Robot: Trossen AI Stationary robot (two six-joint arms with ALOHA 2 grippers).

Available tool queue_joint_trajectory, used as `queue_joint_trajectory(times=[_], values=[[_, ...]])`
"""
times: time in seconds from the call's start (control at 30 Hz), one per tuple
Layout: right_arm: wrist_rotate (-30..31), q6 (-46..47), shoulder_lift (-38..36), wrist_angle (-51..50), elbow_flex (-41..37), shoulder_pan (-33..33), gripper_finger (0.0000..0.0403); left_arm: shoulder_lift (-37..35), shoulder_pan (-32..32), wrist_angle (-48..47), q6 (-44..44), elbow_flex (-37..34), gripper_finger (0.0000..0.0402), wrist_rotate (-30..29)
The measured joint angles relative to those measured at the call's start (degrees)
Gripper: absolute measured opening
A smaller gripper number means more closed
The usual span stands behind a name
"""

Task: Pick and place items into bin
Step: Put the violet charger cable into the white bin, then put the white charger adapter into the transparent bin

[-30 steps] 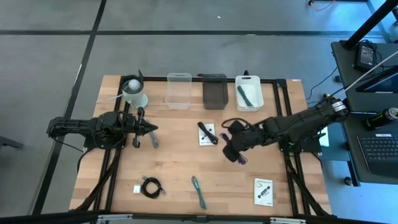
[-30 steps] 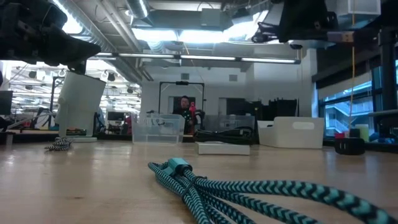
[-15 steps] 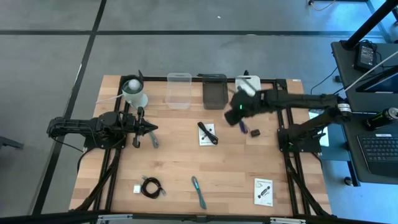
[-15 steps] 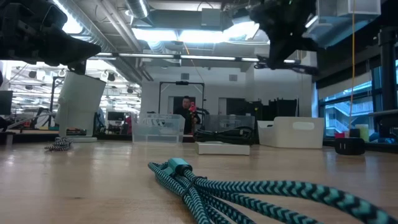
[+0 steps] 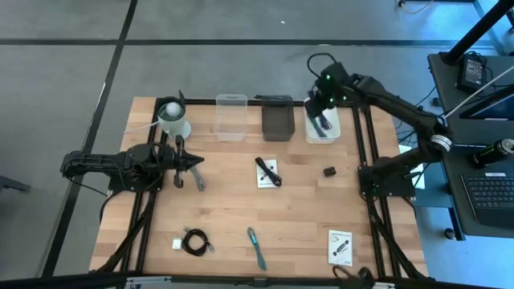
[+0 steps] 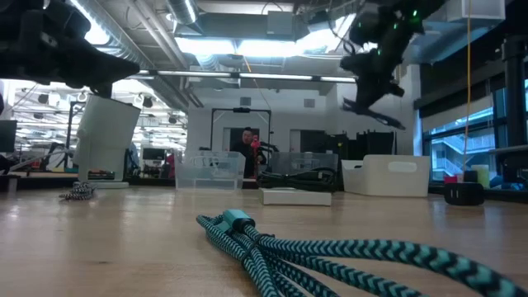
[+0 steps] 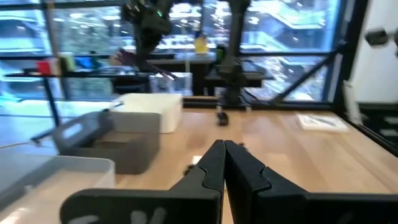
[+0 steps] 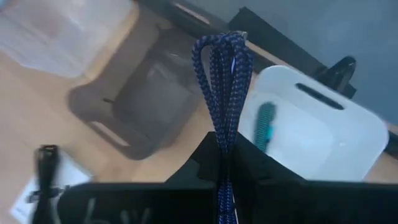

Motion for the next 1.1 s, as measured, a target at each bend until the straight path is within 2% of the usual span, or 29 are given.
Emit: queue_joint_trajectory(times=[0.2,0.4,0.67,0.9,1.1], values=[[-3.63,-8.16,7.99,-0.30,0.00,-5.05,0.0014,-0.02,0.00,0.45,-0.29,0.00,0.0004,-3.95],[-4.40,-9.76,13.32,3.78,-3.99,-6.55,0.0014,-0.01,0.00,0.36,-0.41,0.00,0.0004,-4.07],[-4.42,-9.93,14.01,10.20,-10.19,-8.21,0.0016,-0.01,-0.01,0.29,-2.83,0.00,0.0004,-4.07],[-4.35,-9.95,14.01,10.45,-10.78,-9.73,0.0075,0.00,0.00,0.29,-2.00,0.00,0.0004,-5.78],[-4.35,-9.97,14.01,10.34,-10.78,-9.95,0.0089,-0.01,0.00,0.33,-1.91,0.00,0.0004,-6.45]])
